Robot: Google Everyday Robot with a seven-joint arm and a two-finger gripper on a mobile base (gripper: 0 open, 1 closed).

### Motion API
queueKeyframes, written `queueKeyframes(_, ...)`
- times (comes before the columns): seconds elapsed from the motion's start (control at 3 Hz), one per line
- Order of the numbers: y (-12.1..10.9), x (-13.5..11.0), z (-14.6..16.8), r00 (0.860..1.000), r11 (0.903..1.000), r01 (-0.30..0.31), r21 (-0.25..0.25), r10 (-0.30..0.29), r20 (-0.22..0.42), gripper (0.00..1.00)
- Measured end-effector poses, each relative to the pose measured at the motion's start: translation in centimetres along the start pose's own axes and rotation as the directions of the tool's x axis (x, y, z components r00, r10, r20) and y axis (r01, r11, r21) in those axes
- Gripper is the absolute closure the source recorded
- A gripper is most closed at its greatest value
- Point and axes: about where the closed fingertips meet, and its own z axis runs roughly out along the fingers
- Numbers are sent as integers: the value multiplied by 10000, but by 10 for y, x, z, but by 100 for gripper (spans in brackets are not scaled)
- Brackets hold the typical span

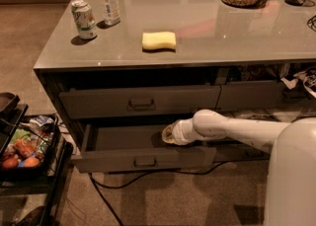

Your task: Open middle drawer

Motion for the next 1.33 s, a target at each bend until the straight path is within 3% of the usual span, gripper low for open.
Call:
queueKeyframes(0.67,10,30,17,9988,9988,-478,59,477,121,100)
queueKeyframes(1.33,26,50,36,9973,9962,-710,-503,720,168,100)
